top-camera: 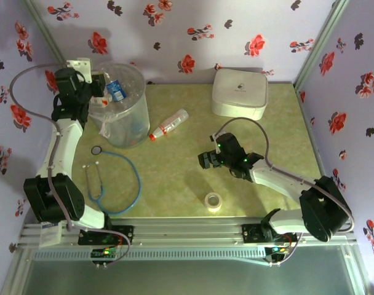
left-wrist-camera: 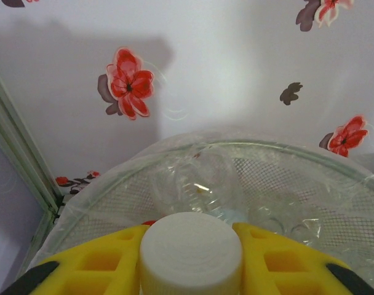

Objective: Put the plastic bottles in the bin

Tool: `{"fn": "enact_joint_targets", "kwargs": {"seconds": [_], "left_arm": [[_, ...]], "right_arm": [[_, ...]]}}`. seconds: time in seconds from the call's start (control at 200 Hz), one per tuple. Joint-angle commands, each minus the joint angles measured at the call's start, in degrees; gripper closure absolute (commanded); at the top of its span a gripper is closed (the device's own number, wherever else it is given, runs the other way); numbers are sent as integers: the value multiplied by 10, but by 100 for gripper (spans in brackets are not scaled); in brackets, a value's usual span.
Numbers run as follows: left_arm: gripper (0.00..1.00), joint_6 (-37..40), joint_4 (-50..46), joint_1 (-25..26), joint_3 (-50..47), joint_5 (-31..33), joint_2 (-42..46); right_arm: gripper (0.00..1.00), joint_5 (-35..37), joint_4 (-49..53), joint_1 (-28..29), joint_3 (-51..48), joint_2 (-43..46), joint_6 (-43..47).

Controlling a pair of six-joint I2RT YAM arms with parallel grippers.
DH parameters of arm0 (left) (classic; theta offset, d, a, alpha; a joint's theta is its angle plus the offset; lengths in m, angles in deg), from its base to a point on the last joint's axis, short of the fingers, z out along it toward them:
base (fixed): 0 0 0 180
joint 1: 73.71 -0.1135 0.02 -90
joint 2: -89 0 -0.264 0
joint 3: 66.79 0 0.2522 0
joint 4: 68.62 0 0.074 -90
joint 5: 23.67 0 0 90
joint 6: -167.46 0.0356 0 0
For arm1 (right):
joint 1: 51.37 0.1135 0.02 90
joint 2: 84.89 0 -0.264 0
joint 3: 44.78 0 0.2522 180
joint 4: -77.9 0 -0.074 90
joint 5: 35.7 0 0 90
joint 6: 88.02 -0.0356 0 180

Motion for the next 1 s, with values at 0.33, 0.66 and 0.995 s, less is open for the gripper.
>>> {"fn": "enact_joint_targets", "kwargs": {"seconds": [0.33,0.66,0.995], "left_arm": [[96,-53,-150,32,-111,9,-55],[96,-95,-160,93,-137,-7,-56],[96,-142,-179,173,-96,-60,-73]], "right_arm": [[1,21,-9,3,33,-14,-27],[1,70,9,-11,60,-21,-132],[1,83,34,-22,71,5,-146]]}}
